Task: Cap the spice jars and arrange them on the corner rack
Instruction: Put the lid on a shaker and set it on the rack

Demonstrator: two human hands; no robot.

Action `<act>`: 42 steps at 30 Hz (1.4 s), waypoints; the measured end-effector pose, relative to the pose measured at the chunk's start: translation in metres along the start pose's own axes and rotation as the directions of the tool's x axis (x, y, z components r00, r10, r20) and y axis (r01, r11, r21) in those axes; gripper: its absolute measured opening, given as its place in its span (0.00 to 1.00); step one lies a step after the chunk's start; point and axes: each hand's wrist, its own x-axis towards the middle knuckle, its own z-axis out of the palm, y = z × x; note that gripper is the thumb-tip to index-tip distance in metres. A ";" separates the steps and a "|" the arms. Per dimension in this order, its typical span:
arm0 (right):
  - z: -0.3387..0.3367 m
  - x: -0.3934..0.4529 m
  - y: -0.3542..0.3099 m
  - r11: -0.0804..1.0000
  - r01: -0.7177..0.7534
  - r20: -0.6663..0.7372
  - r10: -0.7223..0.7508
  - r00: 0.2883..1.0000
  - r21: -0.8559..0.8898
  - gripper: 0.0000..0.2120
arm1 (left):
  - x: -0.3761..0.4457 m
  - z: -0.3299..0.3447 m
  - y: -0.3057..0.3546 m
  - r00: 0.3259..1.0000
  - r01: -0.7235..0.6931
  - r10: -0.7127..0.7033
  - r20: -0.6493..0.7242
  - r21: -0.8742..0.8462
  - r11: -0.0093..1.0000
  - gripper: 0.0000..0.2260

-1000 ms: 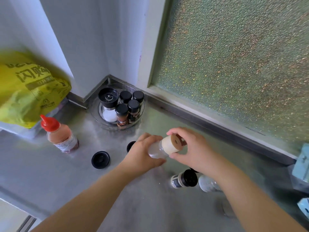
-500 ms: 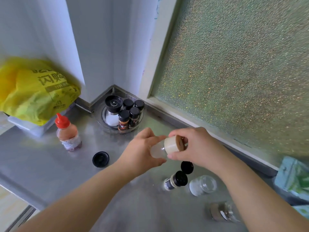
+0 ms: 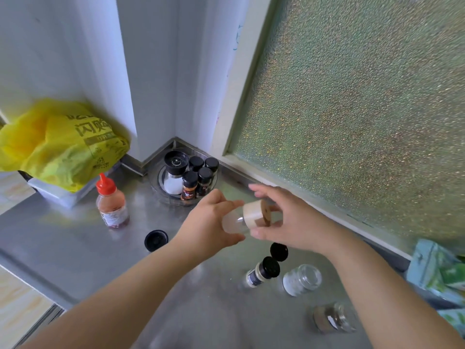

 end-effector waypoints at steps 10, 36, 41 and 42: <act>0.000 0.017 -0.016 0.993 0.078 0.010 -0.079 0.997 0.089 0.25 | -0.002 -0.020 -0.004 0.999 0.032 -0.032 -0.010 -0.017 0.999 0.31; 0.015 0.098 -0.092 0.935 0.269 -0.014 -0.280 0.960 -0.233 0.22 | 0.020 -0.075 -0.061 0.953 0.174 -0.190 -0.237 -0.086 0.981 0.25; 0.017 0.128 -0.107 0.933 0.269 -0.079 -0.294 0.952 -0.238 0.21 | 0.039 -0.088 -0.070 0.930 0.216 -0.232 -0.285 -0.087 0.973 0.26; 0.019 0.135 -0.108 0.940 0.261 -0.093 -0.287 0.953 -0.219 0.23 | 0.043 -0.092 -0.074 0.936 0.218 -0.228 -0.269 -0.067 0.974 0.26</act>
